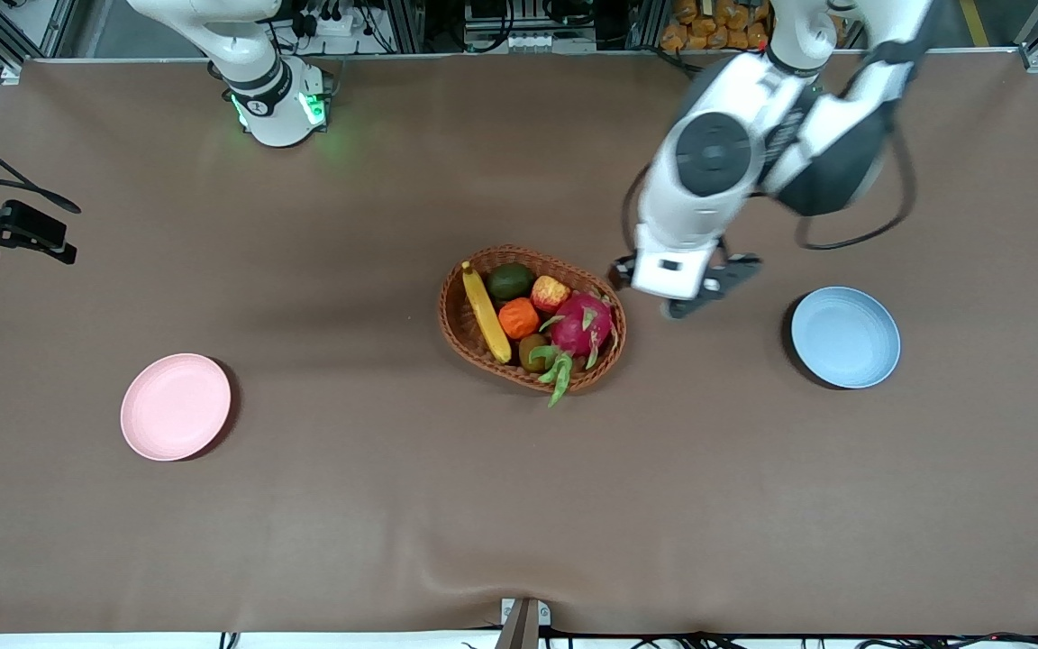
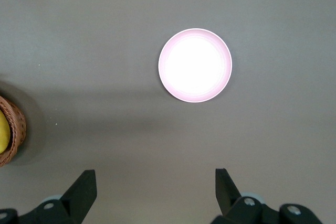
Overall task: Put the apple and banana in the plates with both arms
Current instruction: 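Reach the left gripper toward the red apple in the basket, then grasp the red apple with the left gripper while the right gripper moves toward the basket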
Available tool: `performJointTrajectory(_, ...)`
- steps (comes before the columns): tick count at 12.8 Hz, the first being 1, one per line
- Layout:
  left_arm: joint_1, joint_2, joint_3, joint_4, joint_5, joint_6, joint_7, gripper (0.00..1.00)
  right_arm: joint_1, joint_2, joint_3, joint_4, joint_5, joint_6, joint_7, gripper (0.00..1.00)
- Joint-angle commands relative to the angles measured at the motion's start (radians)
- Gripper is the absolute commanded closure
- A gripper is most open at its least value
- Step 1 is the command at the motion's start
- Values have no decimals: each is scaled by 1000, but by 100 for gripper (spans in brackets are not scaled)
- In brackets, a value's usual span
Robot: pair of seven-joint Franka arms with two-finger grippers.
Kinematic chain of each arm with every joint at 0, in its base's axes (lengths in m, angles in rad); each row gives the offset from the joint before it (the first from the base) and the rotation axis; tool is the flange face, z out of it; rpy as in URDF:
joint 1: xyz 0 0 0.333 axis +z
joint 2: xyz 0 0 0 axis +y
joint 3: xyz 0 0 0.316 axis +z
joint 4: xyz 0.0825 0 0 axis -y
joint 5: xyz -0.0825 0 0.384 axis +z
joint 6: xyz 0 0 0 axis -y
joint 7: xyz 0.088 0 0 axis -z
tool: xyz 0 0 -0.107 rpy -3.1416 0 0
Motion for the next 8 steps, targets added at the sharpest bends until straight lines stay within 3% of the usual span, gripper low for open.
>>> performJointTrajectory(1,-61,83,9,7,4,66,-185,0,10,1,-1,-16,-5,-2,-4,0)
performJointTrajectory(5,-138,197,12,11,8,177,-475,0,92,10,-1,-39,61,-5,6,0)
performJointTrajectory(8,-166,247,17,10,10,215,-558,0,168,16,-1,-83,90,-5,12,0)
